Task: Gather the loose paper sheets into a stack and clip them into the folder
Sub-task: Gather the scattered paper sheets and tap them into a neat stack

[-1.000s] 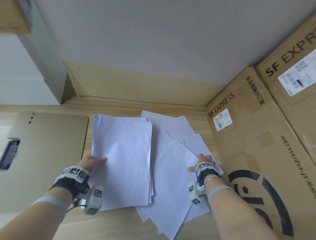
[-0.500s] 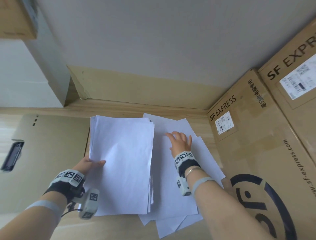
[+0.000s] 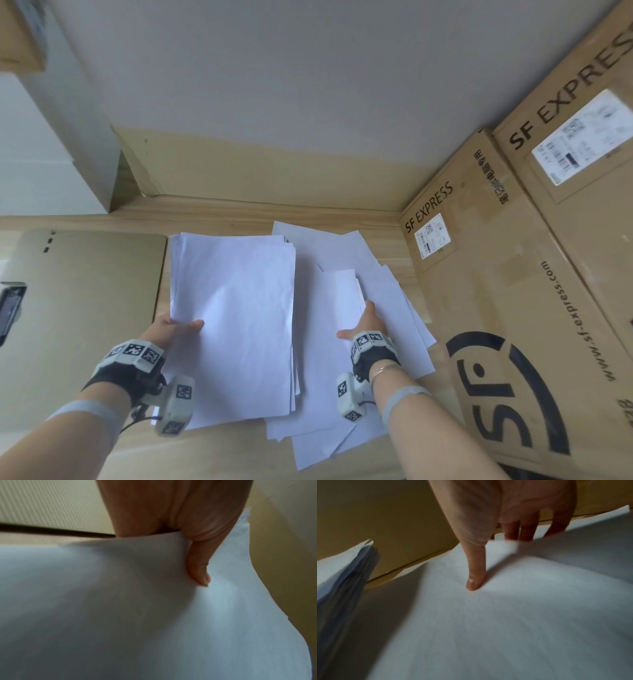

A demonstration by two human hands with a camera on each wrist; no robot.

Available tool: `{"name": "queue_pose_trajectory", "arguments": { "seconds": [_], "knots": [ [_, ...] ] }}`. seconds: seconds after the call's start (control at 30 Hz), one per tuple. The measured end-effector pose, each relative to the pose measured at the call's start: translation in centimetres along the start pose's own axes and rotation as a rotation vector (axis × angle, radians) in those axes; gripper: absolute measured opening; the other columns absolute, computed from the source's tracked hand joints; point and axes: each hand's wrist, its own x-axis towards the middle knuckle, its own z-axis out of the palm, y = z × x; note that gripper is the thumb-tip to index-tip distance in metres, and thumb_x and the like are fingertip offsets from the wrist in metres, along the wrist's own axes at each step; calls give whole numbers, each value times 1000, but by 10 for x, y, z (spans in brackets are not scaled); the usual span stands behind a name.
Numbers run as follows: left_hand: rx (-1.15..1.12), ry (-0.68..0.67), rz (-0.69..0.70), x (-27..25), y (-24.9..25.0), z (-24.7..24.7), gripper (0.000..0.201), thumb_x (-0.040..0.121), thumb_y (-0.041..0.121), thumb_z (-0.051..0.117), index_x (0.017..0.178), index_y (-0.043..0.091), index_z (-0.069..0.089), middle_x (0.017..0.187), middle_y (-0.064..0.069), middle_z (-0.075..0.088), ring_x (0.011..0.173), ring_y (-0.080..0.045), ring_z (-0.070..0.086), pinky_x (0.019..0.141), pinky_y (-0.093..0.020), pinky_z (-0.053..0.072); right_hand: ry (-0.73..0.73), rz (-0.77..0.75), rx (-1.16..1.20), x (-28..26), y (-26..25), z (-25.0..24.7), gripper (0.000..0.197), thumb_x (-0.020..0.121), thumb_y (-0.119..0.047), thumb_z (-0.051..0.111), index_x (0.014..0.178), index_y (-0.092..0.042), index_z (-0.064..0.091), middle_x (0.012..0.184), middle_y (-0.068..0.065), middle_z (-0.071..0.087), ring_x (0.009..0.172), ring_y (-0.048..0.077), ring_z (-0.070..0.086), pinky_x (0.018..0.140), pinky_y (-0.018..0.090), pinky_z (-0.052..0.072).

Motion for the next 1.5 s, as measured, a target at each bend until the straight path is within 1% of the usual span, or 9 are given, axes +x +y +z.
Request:
{"name": "queue_pose_trajectory", "arguments": {
  "seconds": [0.13,0.33,0.63,0.8,1.0,1.13,1.27,1.37,1.5],
  "knots": [
    [20,-7,7,2,-3,-1,6,84,2,62,82,-4,61,83,-22,60,78,-36,58,91,-54,43,35,-62,51,1,6,0,59,76,-21,74,127,-10,48,129,9,59,118,27,58,97,34,46],
    [-19,0,3,10,-11,-7,6,84,3,63,83,-3,62,87,-25,60,85,-39,58,94,-60,42,179,-95,365,1,27,-21,44,85,-4,60,127,-12,48,129,10,59,115,30,57,93,35,46],
    [-32,45,-8,9,-8,0,7,86,-4,58,79,-2,58,76,-20,57,70,-32,55,83,-49,43,278,-95,486,16,44,-65,25,85,-6,56,109,-1,64,110,18,68,97,30,65,85,36,51],
    [10,104,-10,16,-6,5,19,83,-3,63,100,-6,57,77,-19,59,78,-35,57,89,-50,46,299,-174,604,13,36,-98,19,86,1,55,103,5,63,97,17,67,84,21,58,73,29,43],
    [-19,113,-3,27,-9,10,35,77,-3,69,109,-13,59,96,-30,64,89,-40,59,94,-55,46,207,-238,584,8,-7,-64,31,87,2,50,117,1,59,116,19,65,109,33,61,92,38,48],
    [65,97,44,18,-4,19,33,77,8,72,106,-3,60,99,-20,65,89,-34,60,88,-42,48,73,-273,515,-9,-46,-1,43,88,3,46,129,-6,50,130,14,58,118,30,56,93,31,44],
    [189,24,96,22,-1,20,86,50,38,82,120,-4,57,117,-24,64,108,-39,61,98,-47,47,-43,-253,581,-35,-73,41,68,87,-4,51,146,-22,24,142,2,46,120,24,53,88,23,41],
    [263,-7,102,19,6,22,67,63,23,83,117,-8,59,117,-26,64,103,-36,62,97,-43,47,-185,-316,532,-44,-91,59,83,89,-16,55,150,-25,-1,155,-2,25,135,21,38,106,28,33],
    [294,73,104,14,14,21,52,75,22,76,112,-10,60,112,-24,65,105,-38,63,96,-41,48,-212,-358,627,-41,-95,53,90,88,-17,61,150,-23,-4,157,-3,14,142,17,25,116,32,23]
  ]
}}
